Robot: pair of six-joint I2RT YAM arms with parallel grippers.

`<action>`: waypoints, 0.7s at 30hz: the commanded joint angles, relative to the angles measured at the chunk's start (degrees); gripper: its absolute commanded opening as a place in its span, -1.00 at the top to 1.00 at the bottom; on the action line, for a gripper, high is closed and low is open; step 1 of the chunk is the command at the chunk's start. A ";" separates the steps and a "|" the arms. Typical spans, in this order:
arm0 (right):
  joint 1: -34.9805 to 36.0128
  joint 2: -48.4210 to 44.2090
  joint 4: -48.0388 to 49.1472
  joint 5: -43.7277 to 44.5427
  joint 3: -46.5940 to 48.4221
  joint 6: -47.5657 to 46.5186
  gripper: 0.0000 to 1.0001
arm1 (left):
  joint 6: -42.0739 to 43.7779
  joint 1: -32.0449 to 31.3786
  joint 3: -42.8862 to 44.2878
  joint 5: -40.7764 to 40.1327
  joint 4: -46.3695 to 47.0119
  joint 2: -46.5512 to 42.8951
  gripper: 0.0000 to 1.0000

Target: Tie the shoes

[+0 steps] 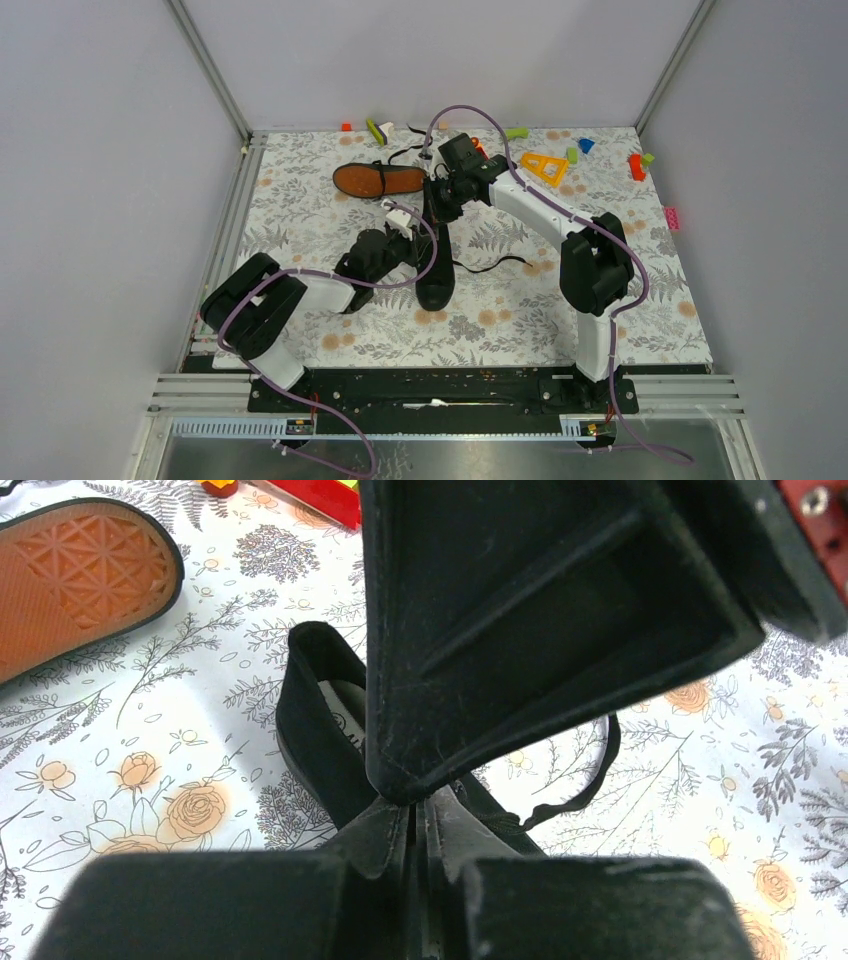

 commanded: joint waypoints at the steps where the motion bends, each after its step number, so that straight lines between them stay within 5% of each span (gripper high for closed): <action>1: -0.69 -0.48 -0.02 -1.21 1.07 0.35 1.00 | -0.20 0.25 -1.26 2.08 7.02 1.08 1.00; 4: -1.00 -0.60 0.00 -1.24 1.03 0.51 1.00 | -1.12 0.55 -2.53 1.95 9.94 1.54 1.00; 7: -1.21 -0.68 0.32 -2.02 0.90 0.47 1.00 | -2.17 0.94 -4.01 0.97 13.33 2.00 0.56; 10: -1.28 -0.59 0.29 -2.41 0.92 0.44 1.00 | -2.39 1.35 -4.41 1.24 14.38 2.25 0.47; 17: -1.23 -0.51 0.31 -2.79 0.79 0.67 1.00 | -1.87 2.00 -5.06 3.90 16.66 2.69 0.97; 18: -1.26 -0.48 0.29 -2.88 0.76 0.65 1.00 | -1.80 2.08 -5.18 4.03 17.07 2.63 0.91; 21: -1.26 -0.50 0.34 -2.92 0.85 0.67 1.00 | -1.63 2.10 -5.41 4.10 18.19 2.70 0.30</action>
